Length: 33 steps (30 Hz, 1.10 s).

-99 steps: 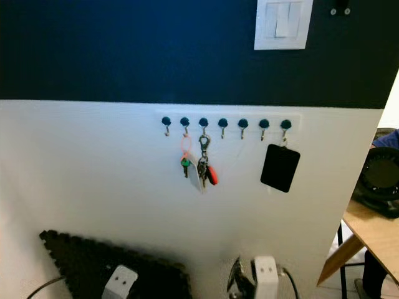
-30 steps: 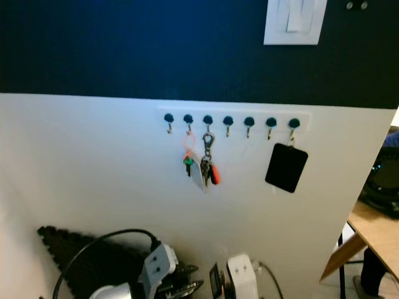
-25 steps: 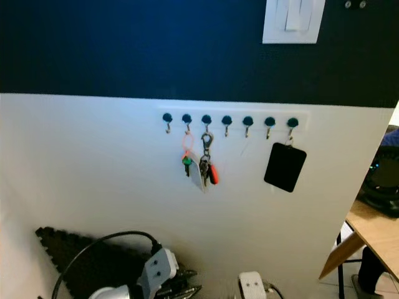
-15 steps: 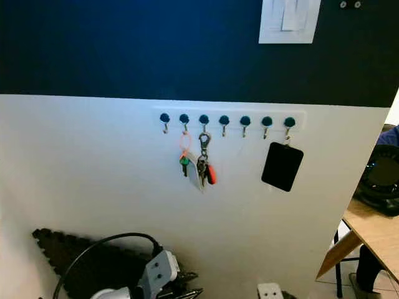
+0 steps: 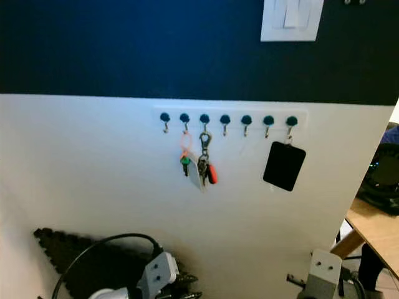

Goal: Hang keys on a hook

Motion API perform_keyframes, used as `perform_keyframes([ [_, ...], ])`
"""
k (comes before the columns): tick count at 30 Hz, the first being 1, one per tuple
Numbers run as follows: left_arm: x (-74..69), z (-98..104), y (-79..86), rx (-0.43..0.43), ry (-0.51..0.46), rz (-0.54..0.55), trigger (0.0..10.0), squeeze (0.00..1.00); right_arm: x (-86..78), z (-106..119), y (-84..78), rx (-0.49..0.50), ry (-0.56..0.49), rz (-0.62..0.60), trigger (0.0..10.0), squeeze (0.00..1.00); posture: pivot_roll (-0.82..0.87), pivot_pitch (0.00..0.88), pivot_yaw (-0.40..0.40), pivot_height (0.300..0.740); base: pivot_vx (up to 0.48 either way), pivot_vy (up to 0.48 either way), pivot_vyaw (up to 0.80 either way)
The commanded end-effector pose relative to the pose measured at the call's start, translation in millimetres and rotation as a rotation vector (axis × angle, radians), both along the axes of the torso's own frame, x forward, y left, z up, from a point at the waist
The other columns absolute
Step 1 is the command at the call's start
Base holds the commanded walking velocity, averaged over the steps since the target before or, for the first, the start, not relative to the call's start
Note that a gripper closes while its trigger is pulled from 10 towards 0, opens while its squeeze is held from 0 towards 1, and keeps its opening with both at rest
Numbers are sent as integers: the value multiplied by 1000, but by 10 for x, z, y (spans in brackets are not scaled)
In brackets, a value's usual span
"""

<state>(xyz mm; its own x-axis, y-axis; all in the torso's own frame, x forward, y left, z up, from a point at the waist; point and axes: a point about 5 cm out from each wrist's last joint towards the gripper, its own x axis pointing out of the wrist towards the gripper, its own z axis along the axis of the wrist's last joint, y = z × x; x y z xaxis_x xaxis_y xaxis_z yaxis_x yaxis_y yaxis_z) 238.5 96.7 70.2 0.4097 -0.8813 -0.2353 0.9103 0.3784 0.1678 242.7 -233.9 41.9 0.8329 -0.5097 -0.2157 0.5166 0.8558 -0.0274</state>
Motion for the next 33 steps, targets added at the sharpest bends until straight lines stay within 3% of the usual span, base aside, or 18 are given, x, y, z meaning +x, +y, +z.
perform_keyframes([
  [1, -11, 9, 45, 23, -1, -13, 10000, 0, 23, 125, 38, -29, -75, 7, 10000, 0, 52, 41, 41, 740, 0, 0, 0],
  [7, -9, 12, 53, 27, -2, -18, 10000, 0, 109, 328, 143, -63, -171, 50, 10000, 0, 51, 39, 42, 740, 0, 0, 0],
  [11, -10, 22, 53, 30, -3, -27, 10000, 0, 248, 584, 363, -71, -278, 151, 10000, 0, 57, 36, 38, 740, 0, 0, 0],
  [13, -9, 23, 53, 31, -3, -27, 10000, 0, 262, 605, 391, -64, -289, 164, 10000, 0, 57, 36, 38, 740, 0, 0, 0],
  [17, -14, 28, 63, 29, 1, -31, 10000, 0, 437, 763, 811, 23, -323, 426, 10000, 0, 59, 29, 36, 740, 0, 0, 0],
  [20, -22, 24, 68, 34, 3, -38, 10000, 0, 468, 865, 961, 19, -346, 509, 10000, 0, 63, 24, 33, 740, 0, 0, 0],
  [33, -44, 14, 63, 40, 9, -54, 10000, 0, 608, 1236, 1155, 37, -424, 685, 10000, 0, 58, 10, 41, 740, 0, 0, 0],
])
